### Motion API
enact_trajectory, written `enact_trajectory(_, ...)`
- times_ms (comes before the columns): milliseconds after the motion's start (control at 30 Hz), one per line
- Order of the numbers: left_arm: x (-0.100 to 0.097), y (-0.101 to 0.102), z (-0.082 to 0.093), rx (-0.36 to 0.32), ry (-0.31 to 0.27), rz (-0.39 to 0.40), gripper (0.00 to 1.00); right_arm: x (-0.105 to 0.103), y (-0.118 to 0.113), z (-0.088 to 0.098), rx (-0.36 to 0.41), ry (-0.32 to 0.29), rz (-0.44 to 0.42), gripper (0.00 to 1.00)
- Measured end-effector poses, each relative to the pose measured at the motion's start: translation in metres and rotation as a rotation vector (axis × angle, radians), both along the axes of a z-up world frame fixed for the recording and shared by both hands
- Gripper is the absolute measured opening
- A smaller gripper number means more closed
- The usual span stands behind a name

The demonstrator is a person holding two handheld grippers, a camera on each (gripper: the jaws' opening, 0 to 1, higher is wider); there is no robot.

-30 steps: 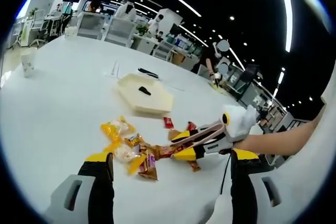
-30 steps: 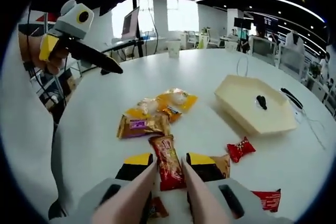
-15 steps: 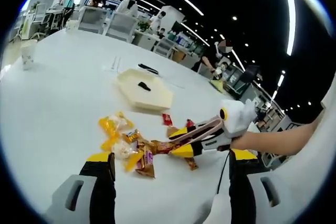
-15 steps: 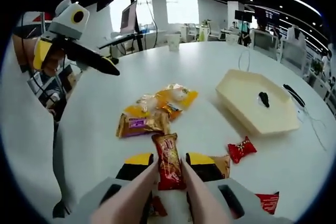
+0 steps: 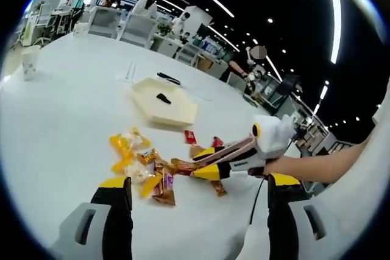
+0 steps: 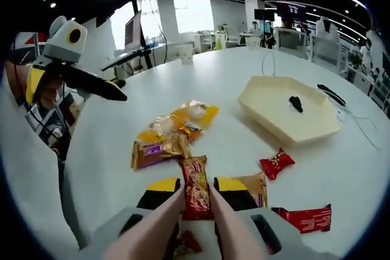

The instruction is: Place the target food into the container with the food tongs after gripping and lifting it, then release it inside without dropping or visibly crushing the food.

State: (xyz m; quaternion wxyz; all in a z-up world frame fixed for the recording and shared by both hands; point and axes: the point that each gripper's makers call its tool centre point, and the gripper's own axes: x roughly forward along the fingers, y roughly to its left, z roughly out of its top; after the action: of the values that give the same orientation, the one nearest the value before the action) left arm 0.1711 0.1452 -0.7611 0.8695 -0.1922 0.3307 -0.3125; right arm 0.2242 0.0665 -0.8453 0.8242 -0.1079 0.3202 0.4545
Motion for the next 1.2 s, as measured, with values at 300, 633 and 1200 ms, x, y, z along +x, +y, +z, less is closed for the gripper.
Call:
enact_trajectory(300, 0.010, -0.006, -0.003, -0.002, 0.007, -0.016, 0.91, 0.003, -0.001, -0.001, 0.001, -0.003, -0.061, 0.21)
enact_trajectory(633, 0.007, -0.007, -0.007, 0.001, 0.005, -0.039, 0.90, 0.008, -0.005, 0.001, 0.100, 0.099, -0.182, 0.21)
enact_trajectory(1200, -0.004, 0.018, -0.006, -0.012, -0.004, 0.014, 0.88, 0.004, -0.016, 0.012, 0.314, 0.343, -0.427, 0.20)
